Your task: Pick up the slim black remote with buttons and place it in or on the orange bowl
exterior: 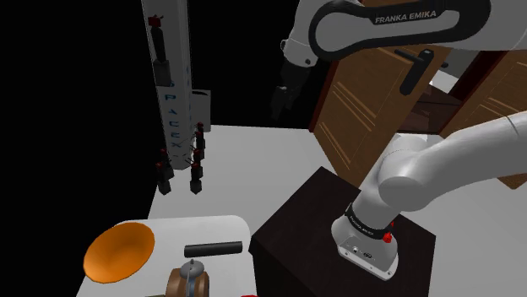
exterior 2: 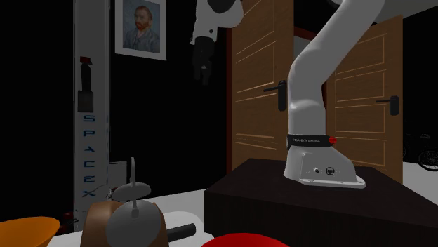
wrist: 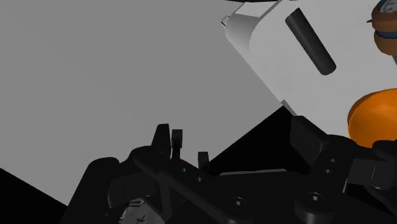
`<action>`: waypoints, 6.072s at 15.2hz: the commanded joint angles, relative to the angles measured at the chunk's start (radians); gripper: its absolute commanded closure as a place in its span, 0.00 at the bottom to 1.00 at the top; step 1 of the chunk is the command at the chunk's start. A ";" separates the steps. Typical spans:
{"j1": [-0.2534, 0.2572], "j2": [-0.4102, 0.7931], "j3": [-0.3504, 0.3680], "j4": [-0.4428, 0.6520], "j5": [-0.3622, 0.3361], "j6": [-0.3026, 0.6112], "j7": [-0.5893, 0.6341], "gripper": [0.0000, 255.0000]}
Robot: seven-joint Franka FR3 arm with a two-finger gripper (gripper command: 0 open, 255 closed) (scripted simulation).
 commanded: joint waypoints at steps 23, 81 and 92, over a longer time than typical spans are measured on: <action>0.241 0.709 0.191 -0.085 0.080 0.720 -0.071 0.00; 0.351 0.932 0.262 0.022 0.007 0.798 -0.038 1.00; 0.354 0.899 0.278 0.143 0.009 0.647 -0.016 1.00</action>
